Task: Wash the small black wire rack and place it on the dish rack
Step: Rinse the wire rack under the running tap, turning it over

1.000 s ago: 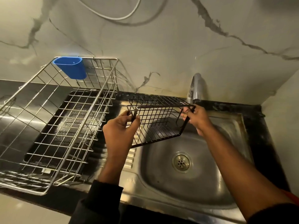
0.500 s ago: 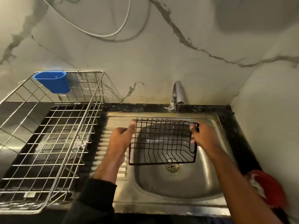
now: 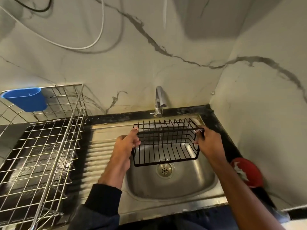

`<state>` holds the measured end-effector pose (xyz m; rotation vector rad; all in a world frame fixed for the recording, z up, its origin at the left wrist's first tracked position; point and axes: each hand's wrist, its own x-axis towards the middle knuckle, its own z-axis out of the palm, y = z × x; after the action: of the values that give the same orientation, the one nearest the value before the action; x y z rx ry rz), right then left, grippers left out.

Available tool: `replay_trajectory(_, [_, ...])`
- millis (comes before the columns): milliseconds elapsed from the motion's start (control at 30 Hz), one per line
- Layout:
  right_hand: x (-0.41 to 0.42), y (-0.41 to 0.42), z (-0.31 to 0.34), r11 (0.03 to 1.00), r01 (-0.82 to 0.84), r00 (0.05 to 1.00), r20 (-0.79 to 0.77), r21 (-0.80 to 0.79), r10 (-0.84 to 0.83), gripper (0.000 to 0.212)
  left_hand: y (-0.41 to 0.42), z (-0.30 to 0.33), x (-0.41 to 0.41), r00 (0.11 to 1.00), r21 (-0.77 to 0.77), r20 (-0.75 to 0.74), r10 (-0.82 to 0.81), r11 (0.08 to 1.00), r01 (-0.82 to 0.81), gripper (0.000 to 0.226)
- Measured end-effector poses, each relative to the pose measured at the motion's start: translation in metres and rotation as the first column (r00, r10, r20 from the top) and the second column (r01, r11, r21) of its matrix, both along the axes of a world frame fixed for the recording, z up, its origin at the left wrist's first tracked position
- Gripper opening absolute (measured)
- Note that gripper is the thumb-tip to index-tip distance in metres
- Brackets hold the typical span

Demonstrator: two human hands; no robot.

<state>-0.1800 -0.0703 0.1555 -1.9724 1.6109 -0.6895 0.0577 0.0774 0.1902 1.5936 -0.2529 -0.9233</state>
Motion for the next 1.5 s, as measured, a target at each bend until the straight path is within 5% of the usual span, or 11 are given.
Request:
replay_trajectory(300, [0.0,0.009,0.01,0.999,0.037,0.983,0.181,-0.009,-0.034,0.029,0.003,0.023,-0.014,0.986,-0.193,0.146,0.078,0.98,-0.049,0.026])
replay_trajectory(433, [-0.003,0.006,0.013,0.995,-0.081,0.984,0.163,0.065,0.069,0.034,0.004,0.02,-0.01,0.988,-0.243,0.152,0.035,0.97,0.003,0.031])
replay_trajectory(533, [-0.009,0.01,0.011,0.937,-0.257,0.916,0.369,0.235,0.158,0.043,0.004,0.018,-0.008,0.974,-0.318,0.225,0.006,0.946,0.068,0.019])
replay_trajectory(667, [-0.013,0.012,0.002,0.824,-0.388,0.748,0.663,0.412,0.021,0.056,0.004,0.022,-0.003,0.943,-0.391,0.332,-0.034,0.904,0.171,0.017])
replay_trajectory(833, [0.004,0.014,-0.002,0.853,-0.261,0.834,0.551,0.452,-0.036,0.031,0.002,0.023,-0.013,0.811,-0.295,0.578,-0.086,0.905,0.306,0.015])
replay_trajectory(933, [0.01,0.01,-0.026,0.793,-0.214,0.707,0.65,0.571,-0.278,0.031,-0.003,0.019,-0.015,0.745,-0.227,0.655,-0.122,0.91,0.348,0.029])
replay_trajectory(1000, [0.013,0.008,-0.031,0.758,-0.239,0.629,0.691,0.607,-0.356,0.05,-0.006,0.015,-0.014,0.659,-0.143,0.73,-0.181,0.902,0.406,0.032])
replay_trajectory(1167, [0.034,0.018,-0.013,0.747,-0.302,0.673,0.687,0.592,-0.273,0.094,-0.014,-0.006,-0.015,0.403,0.064,0.855,-0.326,0.838,0.542,0.037])
replay_trajectory(1333, [0.057,0.027,0.001,0.785,-0.346,0.744,0.66,0.514,-0.104,0.048,-0.023,-0.023,-0.031,0.085,0.341,0.886,-0.455,0.766,0.545,0.052])
replay_trajectory(1500, [0.073,0.02,0.012,0.847,-0.376,0.854,0.496,0.377,0.158,0.048,-0.032,-0.032,-0.032,-0.195,0.549,0.831,-0.521,0.712,0.438,0.063])
